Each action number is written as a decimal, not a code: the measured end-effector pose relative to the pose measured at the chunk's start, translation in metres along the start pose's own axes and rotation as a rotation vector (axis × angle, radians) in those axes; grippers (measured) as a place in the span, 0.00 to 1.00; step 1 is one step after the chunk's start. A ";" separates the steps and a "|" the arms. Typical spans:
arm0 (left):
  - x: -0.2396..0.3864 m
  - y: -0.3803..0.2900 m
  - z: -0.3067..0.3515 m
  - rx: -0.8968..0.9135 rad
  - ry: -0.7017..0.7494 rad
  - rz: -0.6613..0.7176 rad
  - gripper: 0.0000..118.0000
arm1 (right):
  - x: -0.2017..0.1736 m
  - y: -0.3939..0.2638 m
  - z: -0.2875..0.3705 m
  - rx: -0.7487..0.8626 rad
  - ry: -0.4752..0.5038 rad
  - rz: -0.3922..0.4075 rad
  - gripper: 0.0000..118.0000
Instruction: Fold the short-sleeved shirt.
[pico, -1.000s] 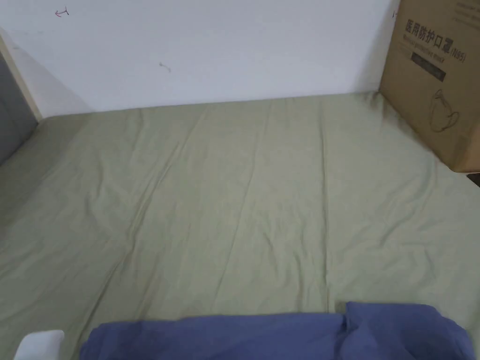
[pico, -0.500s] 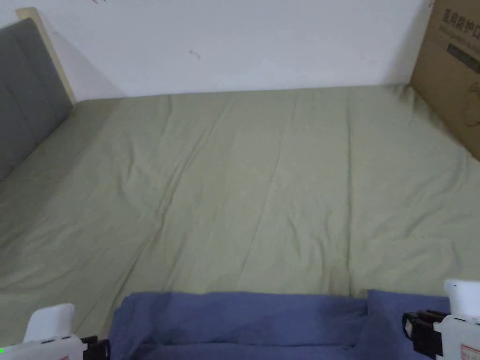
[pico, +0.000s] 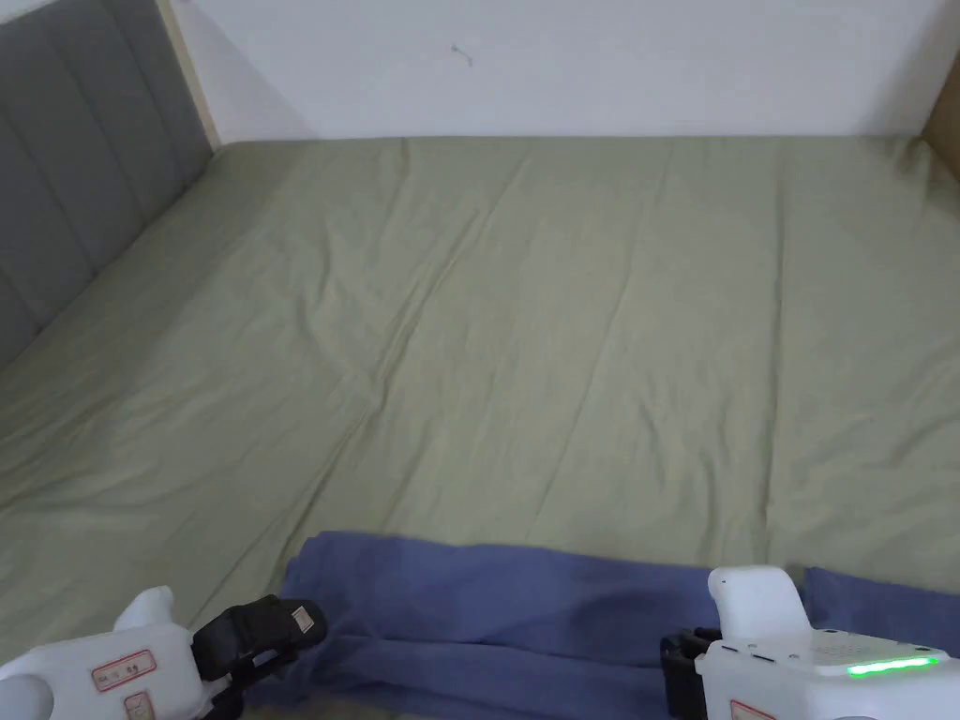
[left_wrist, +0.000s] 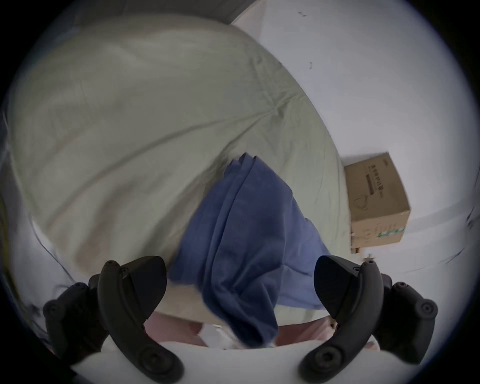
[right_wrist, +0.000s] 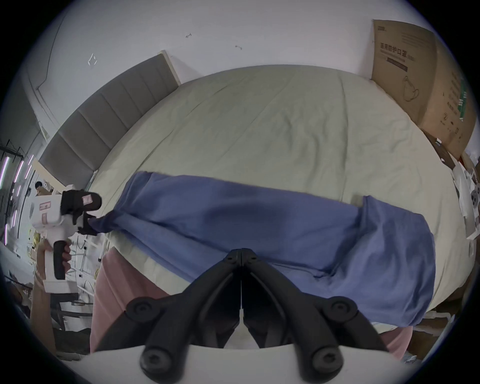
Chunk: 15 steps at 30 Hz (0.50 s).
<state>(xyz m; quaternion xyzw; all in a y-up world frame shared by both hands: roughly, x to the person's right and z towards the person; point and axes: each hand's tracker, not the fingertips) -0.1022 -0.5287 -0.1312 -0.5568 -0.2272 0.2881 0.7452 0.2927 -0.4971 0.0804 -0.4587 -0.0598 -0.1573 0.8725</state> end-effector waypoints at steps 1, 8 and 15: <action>-0.009 0.003 -0.008 -0.014 -0.028 0.041 0.98 | 0.000 -0.001 -0.002 -0.010 0.004 0.000 0.00; -0.003 0.001 -0.005 0.023 0.091 -0.026 0.06 | 0.011 -0.011 -0.003 -0.049 0.001 -0.028 0.00; 0.019 0.016 0.005 0.032 0.064 -0.002 0.06 | 0.035 -0.024 0.014 -0.025 0.001 -0.112 0.00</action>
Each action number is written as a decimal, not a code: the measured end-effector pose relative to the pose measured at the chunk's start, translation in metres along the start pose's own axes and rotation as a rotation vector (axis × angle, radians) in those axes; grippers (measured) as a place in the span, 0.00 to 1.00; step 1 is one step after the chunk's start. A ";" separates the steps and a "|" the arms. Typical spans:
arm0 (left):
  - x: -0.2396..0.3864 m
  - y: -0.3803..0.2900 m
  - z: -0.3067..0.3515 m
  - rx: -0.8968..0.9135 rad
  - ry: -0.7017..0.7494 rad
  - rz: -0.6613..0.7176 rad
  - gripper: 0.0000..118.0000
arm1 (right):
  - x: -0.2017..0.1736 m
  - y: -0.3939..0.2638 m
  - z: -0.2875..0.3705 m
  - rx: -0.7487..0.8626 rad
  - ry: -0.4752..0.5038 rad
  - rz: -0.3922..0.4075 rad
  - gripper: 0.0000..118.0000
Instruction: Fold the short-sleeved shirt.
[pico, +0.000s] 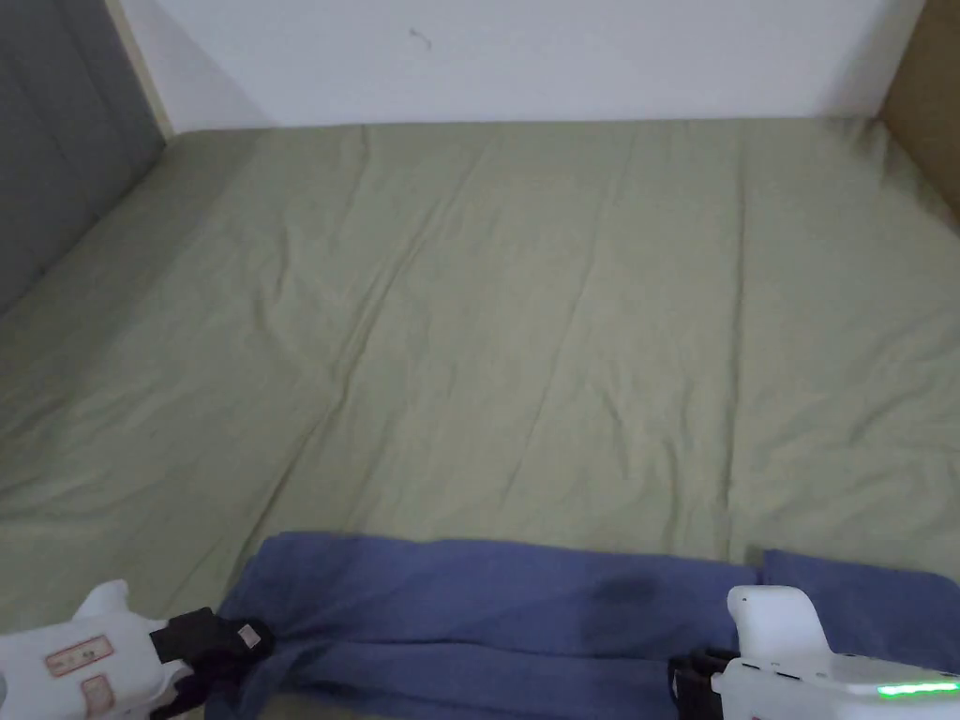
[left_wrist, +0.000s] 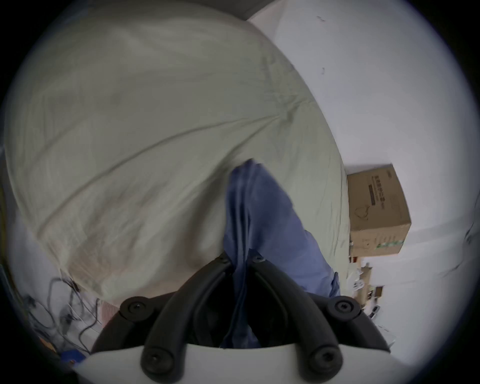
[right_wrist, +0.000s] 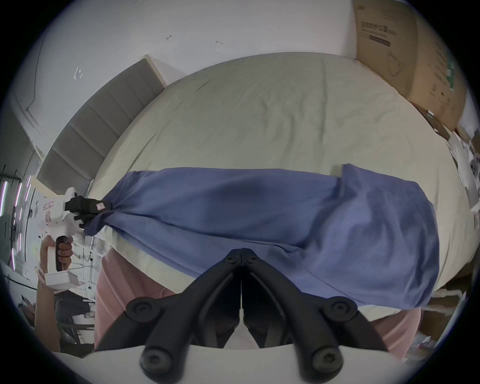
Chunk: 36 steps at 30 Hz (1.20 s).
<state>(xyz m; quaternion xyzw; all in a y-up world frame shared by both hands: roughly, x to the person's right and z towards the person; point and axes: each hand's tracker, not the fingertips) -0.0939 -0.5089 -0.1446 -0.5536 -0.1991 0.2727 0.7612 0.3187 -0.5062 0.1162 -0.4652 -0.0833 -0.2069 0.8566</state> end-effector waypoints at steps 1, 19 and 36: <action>0.019 0.000 0.004 0.011 0.009 -0.056 0.06 | 0.006 -0.002 0.004 0.008 -0.011 -0.016 0.00; 0.269 -0.207 -0.148 -0.402 -0.073 -0.889 0.66 | 0.110 -0.051 0.059 0.071 -0.157 -0.293 0.00; 0.216 -0.138 -0.135 -0.333 -0.149 -0.538 0.01 | 0.112 -0.053 0.053 0.077 -0.126 -0.322 0.00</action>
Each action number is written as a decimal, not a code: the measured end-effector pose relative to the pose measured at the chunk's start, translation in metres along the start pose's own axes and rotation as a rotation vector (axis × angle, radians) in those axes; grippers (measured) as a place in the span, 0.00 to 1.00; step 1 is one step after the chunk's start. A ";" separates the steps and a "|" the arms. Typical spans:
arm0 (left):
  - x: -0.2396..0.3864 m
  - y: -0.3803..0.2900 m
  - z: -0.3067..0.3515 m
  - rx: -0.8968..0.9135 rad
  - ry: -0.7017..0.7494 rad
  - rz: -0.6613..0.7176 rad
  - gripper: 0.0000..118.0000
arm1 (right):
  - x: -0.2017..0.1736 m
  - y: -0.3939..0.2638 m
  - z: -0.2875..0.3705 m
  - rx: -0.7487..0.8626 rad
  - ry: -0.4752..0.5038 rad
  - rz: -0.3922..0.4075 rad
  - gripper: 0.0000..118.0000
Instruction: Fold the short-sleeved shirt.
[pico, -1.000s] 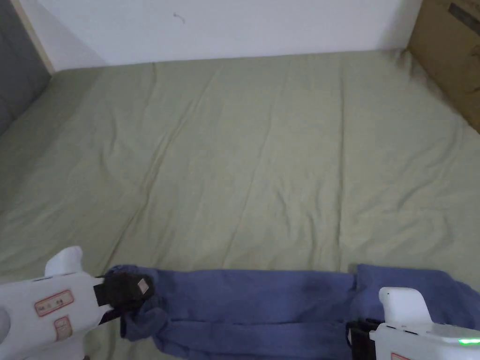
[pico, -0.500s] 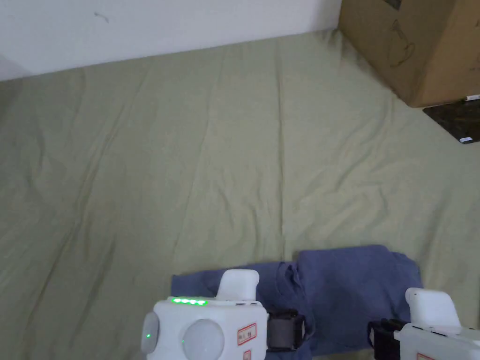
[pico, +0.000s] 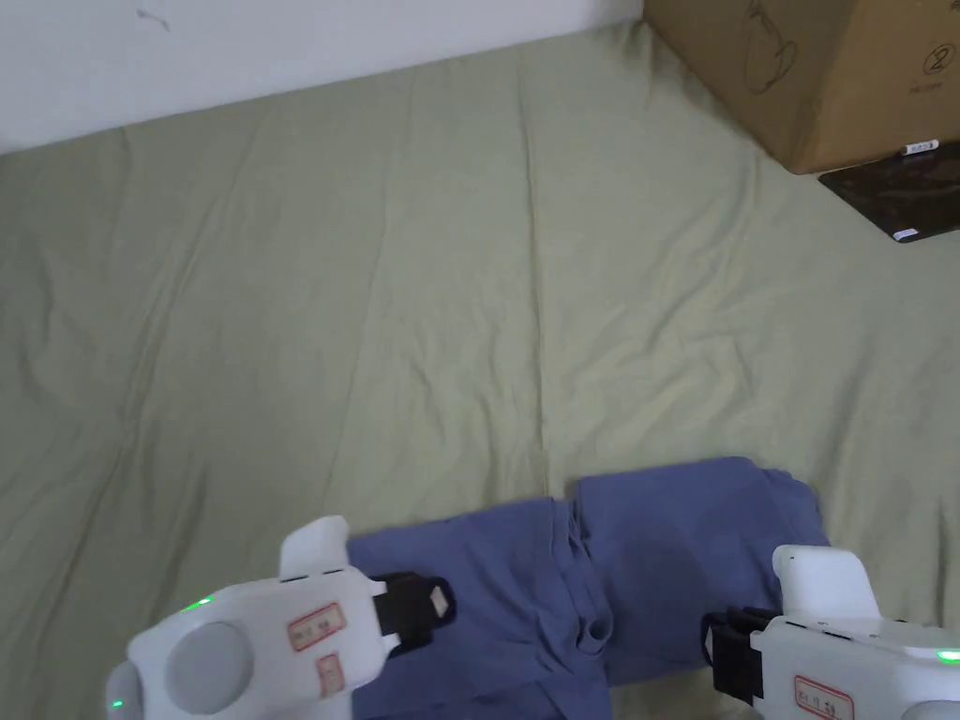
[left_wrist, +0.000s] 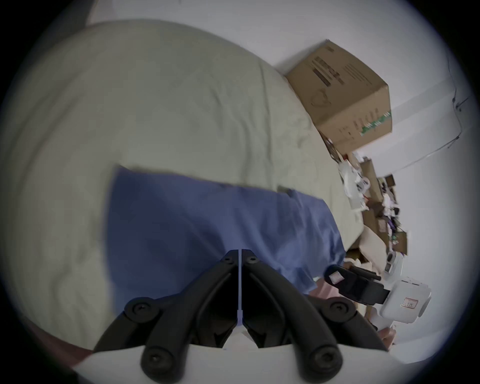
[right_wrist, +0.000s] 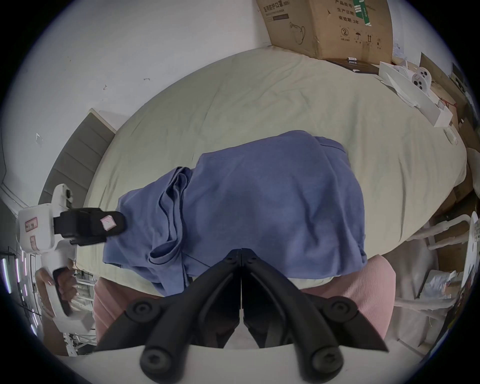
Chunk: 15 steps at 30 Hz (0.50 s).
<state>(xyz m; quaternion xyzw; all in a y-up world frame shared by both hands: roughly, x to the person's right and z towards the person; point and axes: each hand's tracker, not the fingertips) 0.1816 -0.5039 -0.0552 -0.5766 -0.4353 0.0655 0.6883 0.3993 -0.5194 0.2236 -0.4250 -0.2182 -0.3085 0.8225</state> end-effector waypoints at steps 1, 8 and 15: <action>0.008 -0.004 -0.011 -0.030 -0.020 -0.007 0.01 | 0.000 0.000 -0.001 -0.002 0.001 -0.003 0.00; 0.063 -0.038 -0.065 -0.201 -0.053 -0.179 0.01 | -0.002 -0.001 0.002 -0.011 -0.006 -0.009 0.00; 0.071 -0.040 -0.059 -0.227 -0.157 -0.180 0.01 | -0.011 0.001 0.001 -0.023 -0.017 0.005 0.00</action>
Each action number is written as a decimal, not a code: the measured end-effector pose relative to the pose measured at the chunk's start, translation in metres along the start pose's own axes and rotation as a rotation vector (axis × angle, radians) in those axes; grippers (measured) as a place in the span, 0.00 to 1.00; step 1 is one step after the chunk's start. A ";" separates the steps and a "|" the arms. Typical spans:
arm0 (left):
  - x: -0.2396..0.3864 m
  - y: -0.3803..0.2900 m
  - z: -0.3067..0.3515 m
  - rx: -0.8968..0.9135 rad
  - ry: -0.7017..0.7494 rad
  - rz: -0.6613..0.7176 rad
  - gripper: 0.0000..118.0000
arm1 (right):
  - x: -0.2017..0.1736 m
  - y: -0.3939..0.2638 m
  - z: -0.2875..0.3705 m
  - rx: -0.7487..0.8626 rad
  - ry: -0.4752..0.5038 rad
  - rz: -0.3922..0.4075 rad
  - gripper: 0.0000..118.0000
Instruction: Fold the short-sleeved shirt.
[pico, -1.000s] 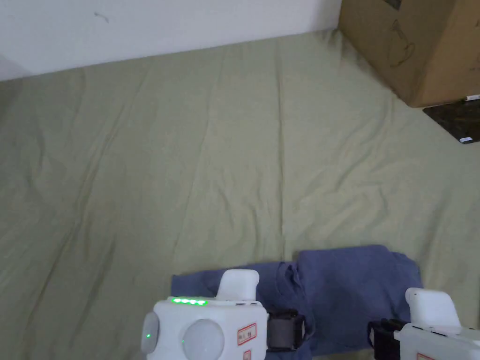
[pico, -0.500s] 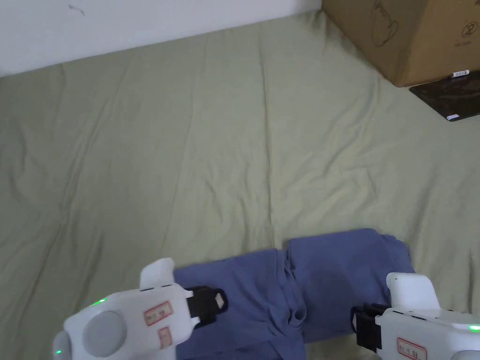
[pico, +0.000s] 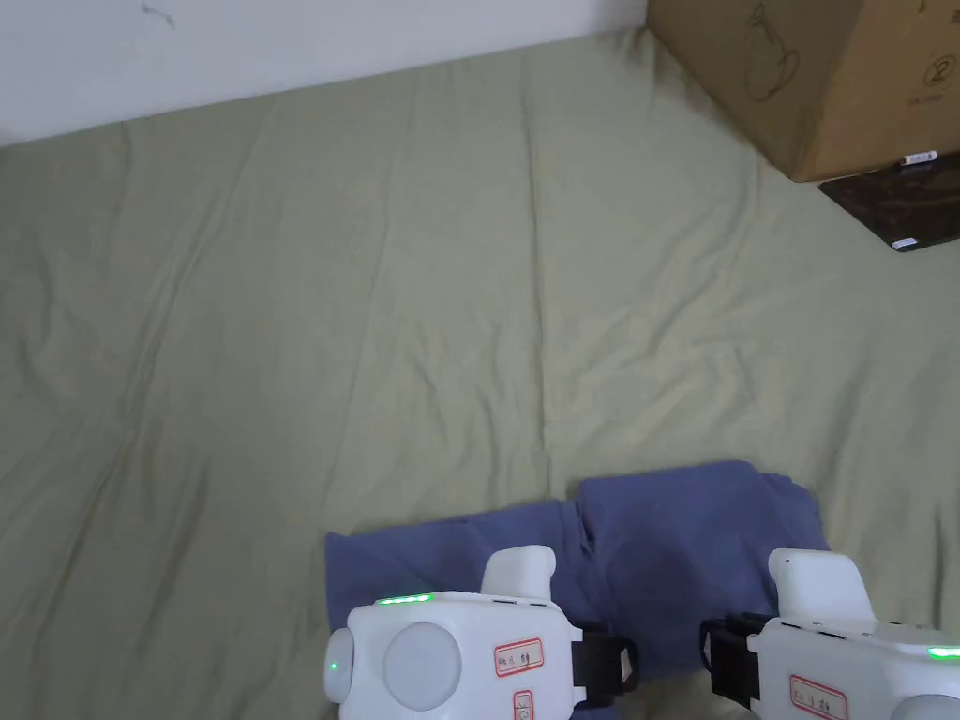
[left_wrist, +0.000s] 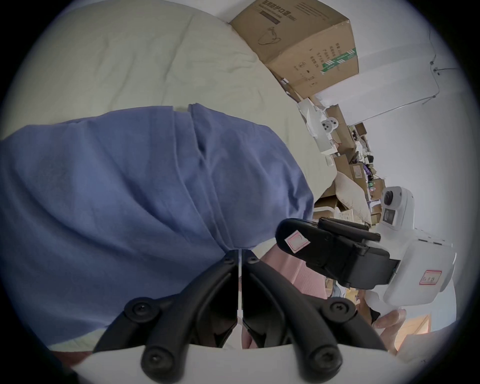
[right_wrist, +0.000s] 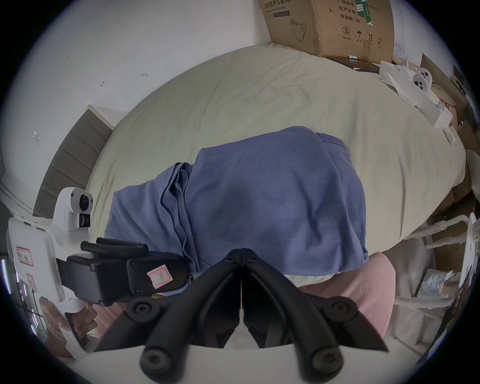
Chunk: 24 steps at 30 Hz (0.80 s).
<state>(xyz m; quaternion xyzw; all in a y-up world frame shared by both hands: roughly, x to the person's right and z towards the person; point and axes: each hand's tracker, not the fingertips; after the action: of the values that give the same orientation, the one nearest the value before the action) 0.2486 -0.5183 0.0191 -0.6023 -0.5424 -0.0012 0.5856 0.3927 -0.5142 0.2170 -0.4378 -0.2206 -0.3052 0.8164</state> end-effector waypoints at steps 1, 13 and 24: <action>0.000 0.001 0.002 -0.014 -0.012 -0.009 0.01 | 0.002 0.000 0.000 0.000 0.002 -0.002 0.00; -0.140 -0.019 0.158 0.369 -0.010 0.278 1.00 | -0.030 0.017 -0.007 0.002 0.010 0.063 0.00; -0.196 -0.015 0.115 0.270 -0.293 0.442 1.00 | -0.063 0.019 -0.022 -0.049 0.025 0.127 0.00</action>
<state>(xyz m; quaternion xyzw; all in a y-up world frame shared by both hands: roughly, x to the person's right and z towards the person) 0.0852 -0.5684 -0.1311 -0.6163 -0.4720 0.2857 0.5620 0.3625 -0.5059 0.1551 -0.4671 -0.1745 -0.2634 0.8258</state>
